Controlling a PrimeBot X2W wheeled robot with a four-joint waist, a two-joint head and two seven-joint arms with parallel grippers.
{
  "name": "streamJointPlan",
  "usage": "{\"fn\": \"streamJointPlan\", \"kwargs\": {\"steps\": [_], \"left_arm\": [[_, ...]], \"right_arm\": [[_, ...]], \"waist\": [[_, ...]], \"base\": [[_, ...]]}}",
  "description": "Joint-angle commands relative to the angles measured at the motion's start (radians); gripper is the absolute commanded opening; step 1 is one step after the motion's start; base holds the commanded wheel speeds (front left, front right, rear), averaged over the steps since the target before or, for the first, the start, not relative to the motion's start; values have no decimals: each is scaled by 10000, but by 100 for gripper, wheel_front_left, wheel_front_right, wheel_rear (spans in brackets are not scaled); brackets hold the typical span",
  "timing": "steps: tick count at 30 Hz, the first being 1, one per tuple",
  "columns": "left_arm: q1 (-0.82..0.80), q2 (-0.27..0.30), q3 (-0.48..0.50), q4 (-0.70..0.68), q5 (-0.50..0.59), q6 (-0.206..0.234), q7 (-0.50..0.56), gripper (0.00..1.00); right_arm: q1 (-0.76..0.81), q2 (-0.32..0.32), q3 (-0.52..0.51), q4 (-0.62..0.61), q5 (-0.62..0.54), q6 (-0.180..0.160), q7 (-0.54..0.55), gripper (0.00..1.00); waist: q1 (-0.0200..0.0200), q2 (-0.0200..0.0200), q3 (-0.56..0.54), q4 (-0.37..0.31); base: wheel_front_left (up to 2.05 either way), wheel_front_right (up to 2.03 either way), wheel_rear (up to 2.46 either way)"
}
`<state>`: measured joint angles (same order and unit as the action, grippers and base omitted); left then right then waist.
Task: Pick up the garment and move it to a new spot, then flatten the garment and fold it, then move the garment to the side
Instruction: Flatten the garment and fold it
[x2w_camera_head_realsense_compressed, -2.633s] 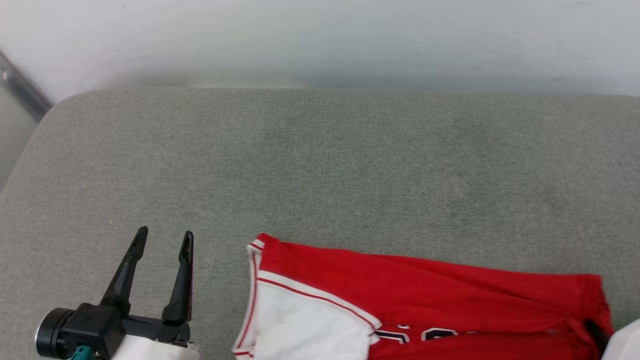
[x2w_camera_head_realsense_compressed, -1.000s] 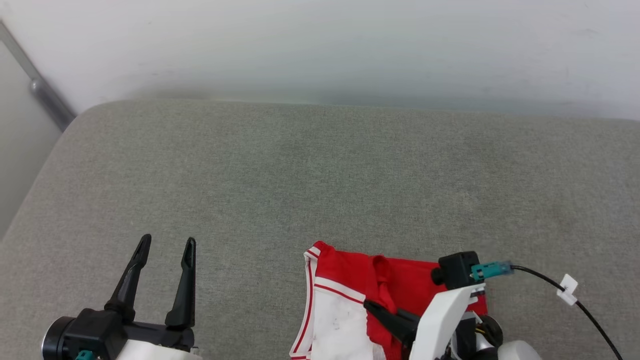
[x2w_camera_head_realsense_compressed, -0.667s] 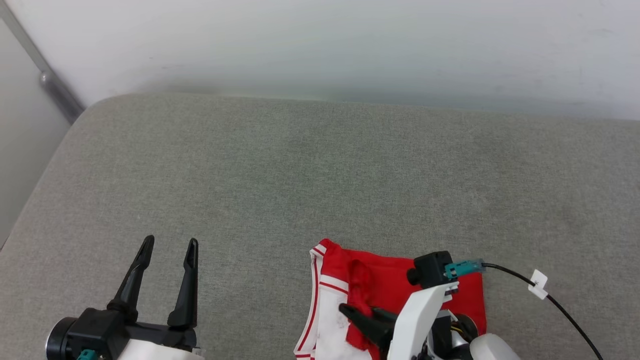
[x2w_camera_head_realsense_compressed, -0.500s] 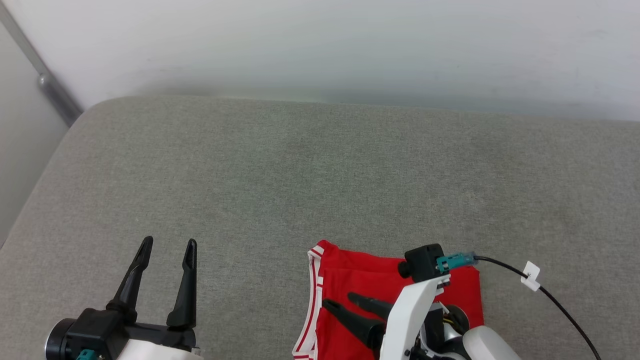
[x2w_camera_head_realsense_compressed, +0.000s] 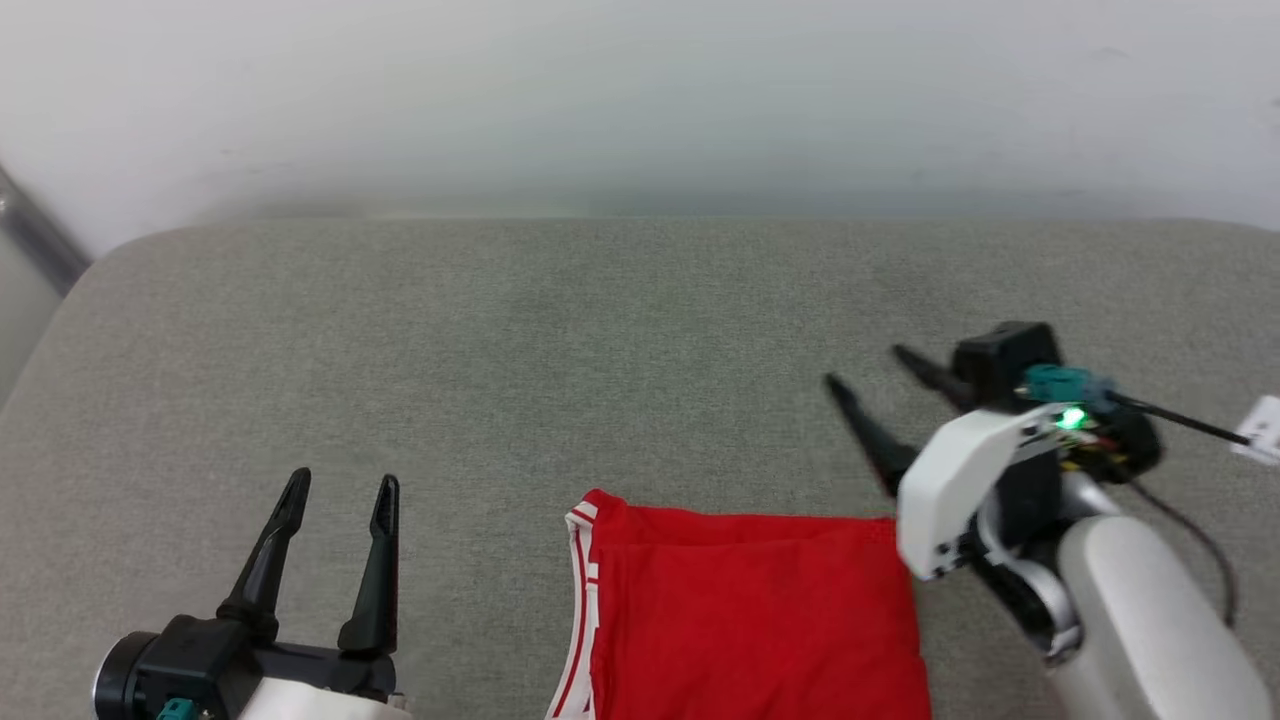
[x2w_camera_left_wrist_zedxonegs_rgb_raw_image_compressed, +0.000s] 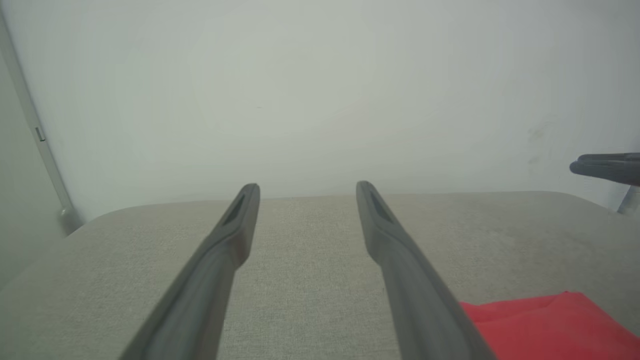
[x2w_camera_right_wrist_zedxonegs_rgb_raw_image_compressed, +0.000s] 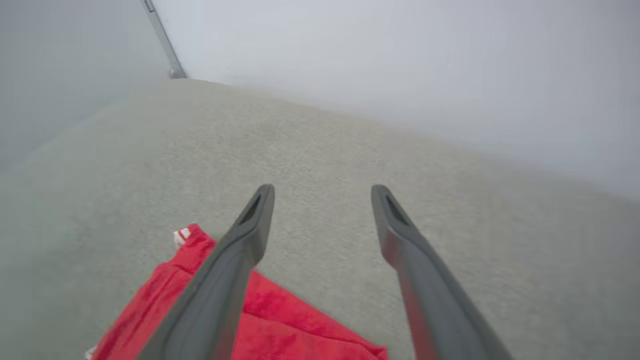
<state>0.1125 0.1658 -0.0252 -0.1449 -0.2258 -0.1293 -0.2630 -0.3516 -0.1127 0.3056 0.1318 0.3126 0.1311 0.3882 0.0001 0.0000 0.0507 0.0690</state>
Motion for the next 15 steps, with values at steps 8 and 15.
{"fn": "streamJointPlan", "kwargs": {"steps": [8, 15], "left_arm": [[-351, -52, -162, -63, -61, -13, -22, 100], [-358, -41, -293, -22, -163, -13, -22, 100]], "right_arm": [[556, -1640, -1878, -674, -1633, -8, -2510, 100], [2028, -1415, -3112, -1471, -1637, -6, -4297, 100]], "waist": [[-1, 0, 275, -324], [-1, 0, 430, -335]], "base": [[0, 0, 0], [0, 0, 0]]}}
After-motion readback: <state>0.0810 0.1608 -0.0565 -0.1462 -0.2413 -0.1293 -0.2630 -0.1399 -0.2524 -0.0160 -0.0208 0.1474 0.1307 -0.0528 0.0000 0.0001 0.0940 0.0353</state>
